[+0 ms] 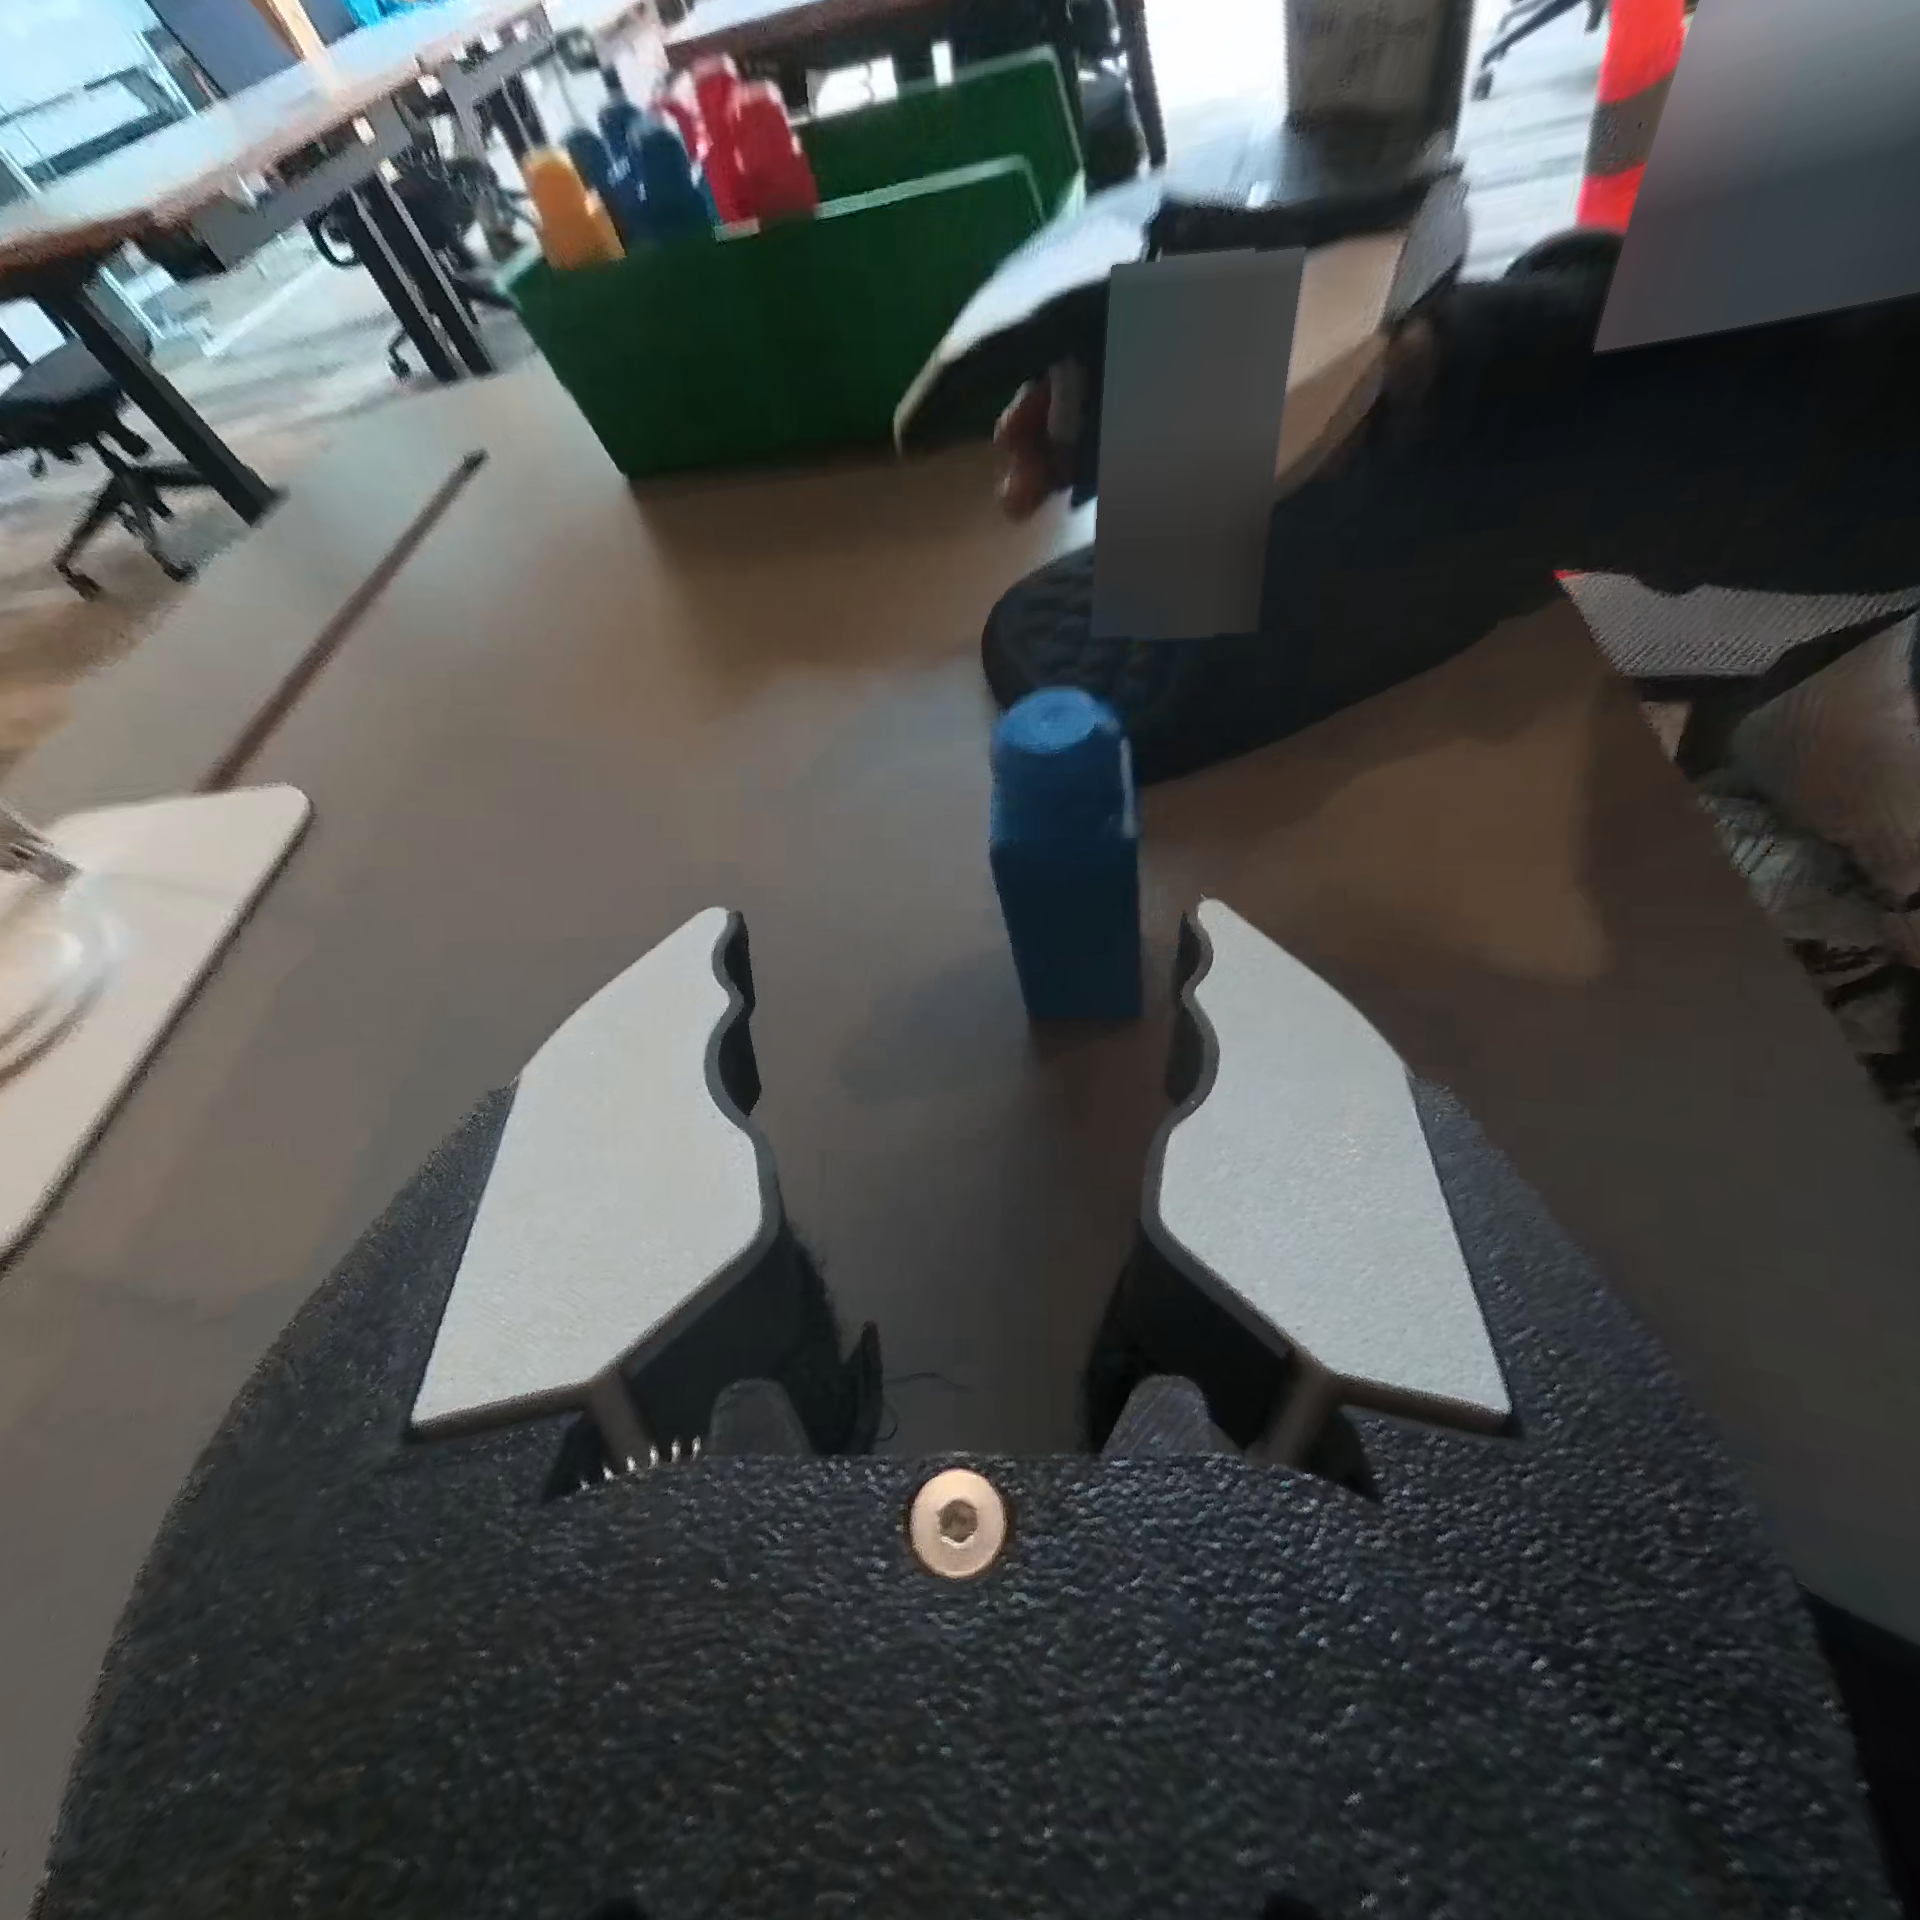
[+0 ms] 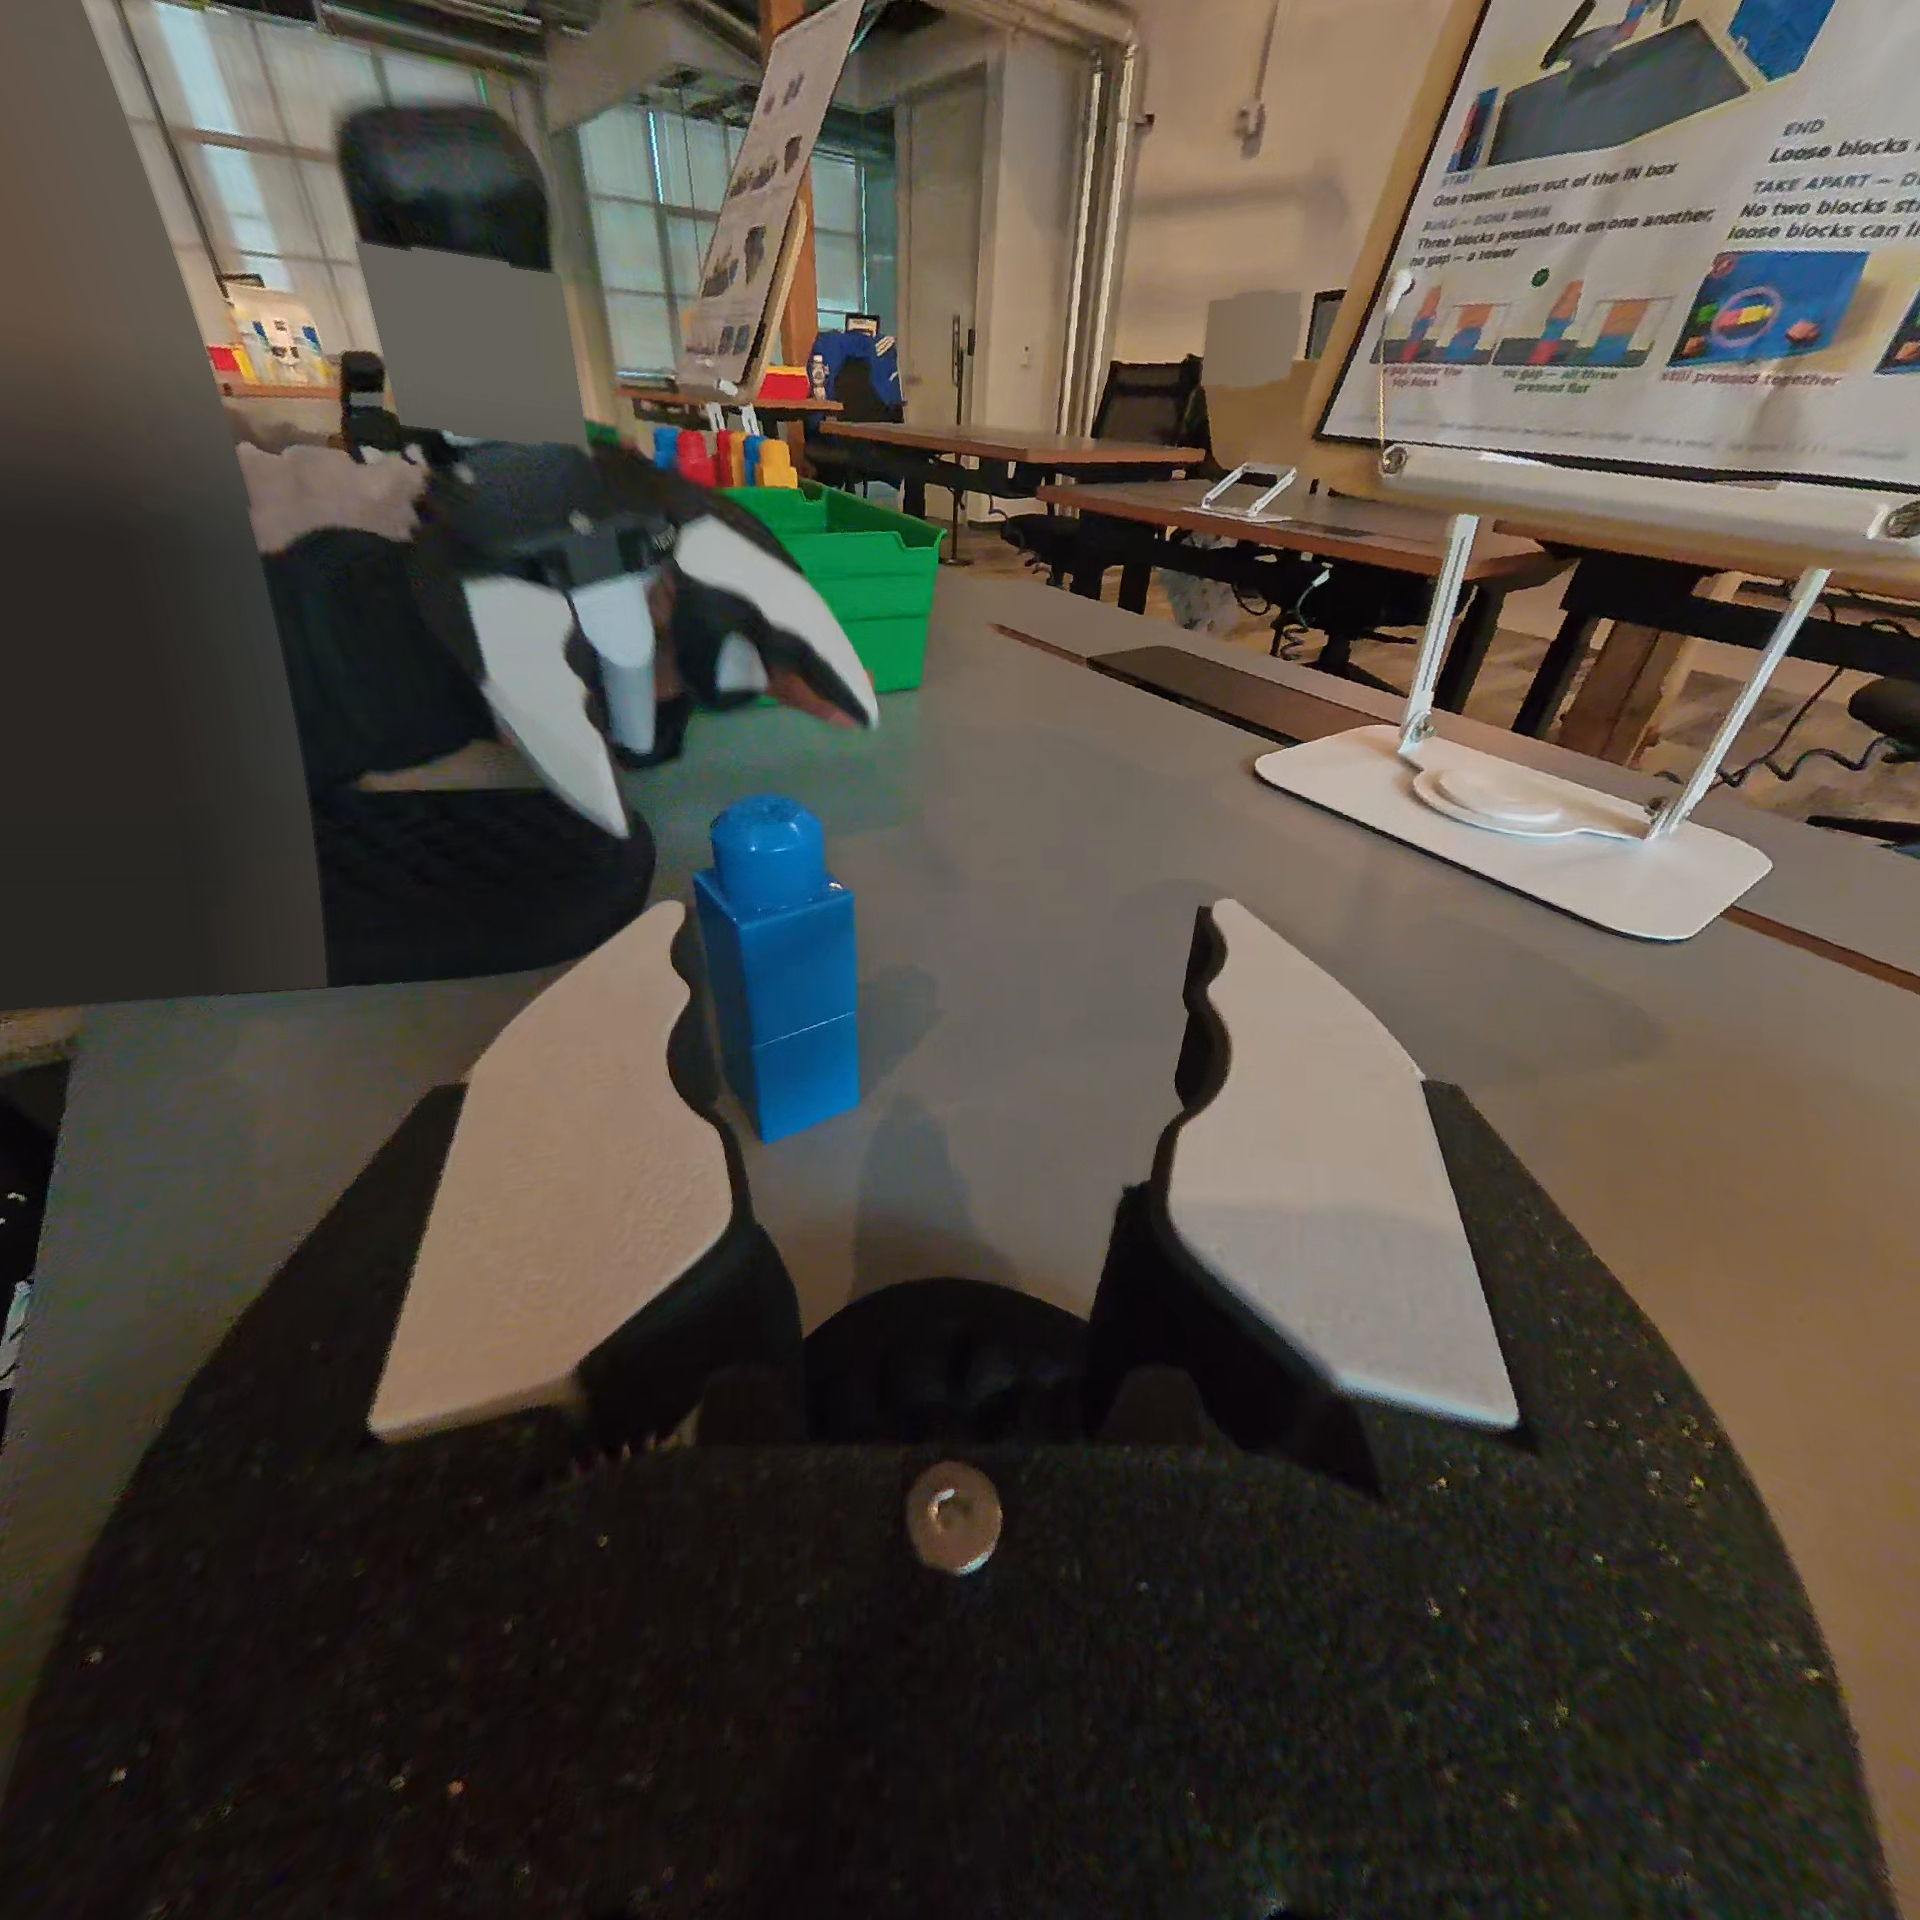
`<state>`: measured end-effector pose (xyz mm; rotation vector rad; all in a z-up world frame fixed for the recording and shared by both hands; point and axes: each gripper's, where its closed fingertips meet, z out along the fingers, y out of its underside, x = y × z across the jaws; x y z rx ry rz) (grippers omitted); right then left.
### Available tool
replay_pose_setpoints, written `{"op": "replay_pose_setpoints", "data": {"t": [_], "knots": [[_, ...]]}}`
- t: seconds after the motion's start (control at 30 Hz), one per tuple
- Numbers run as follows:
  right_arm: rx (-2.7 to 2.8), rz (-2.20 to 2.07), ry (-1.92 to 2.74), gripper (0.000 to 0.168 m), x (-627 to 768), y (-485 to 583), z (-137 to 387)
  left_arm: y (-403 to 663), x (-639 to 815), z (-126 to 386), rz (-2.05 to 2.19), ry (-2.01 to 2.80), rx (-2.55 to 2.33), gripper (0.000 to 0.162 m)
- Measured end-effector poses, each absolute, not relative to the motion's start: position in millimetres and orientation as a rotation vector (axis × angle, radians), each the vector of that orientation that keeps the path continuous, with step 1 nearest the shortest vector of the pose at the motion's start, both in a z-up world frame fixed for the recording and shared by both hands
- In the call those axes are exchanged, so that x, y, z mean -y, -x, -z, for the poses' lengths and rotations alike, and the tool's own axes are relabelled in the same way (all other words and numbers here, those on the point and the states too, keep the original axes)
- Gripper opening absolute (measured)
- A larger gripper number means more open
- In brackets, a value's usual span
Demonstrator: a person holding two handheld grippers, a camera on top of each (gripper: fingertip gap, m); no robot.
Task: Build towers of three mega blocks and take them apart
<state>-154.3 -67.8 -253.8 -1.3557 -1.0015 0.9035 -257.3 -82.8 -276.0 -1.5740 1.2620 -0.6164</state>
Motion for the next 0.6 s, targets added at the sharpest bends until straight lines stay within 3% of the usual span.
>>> {"op": "replay_pose_setpoints", "data": {"t": [0.33,0.47,0.6], "knots": [[1.011,-0.877,1.338,0.084,69,155,254,370,113,152,0.199,1.594,-1.149,0.076],[1.031,-0.867,1.329,0.084,72,156,254,462,128,137,-0.027,1.786,-1.000,0.073],[1.024,-0.867,1.324,0.084,71,156,253,542,146,160,-0.139,2.049,-0.823,0.072]]}}
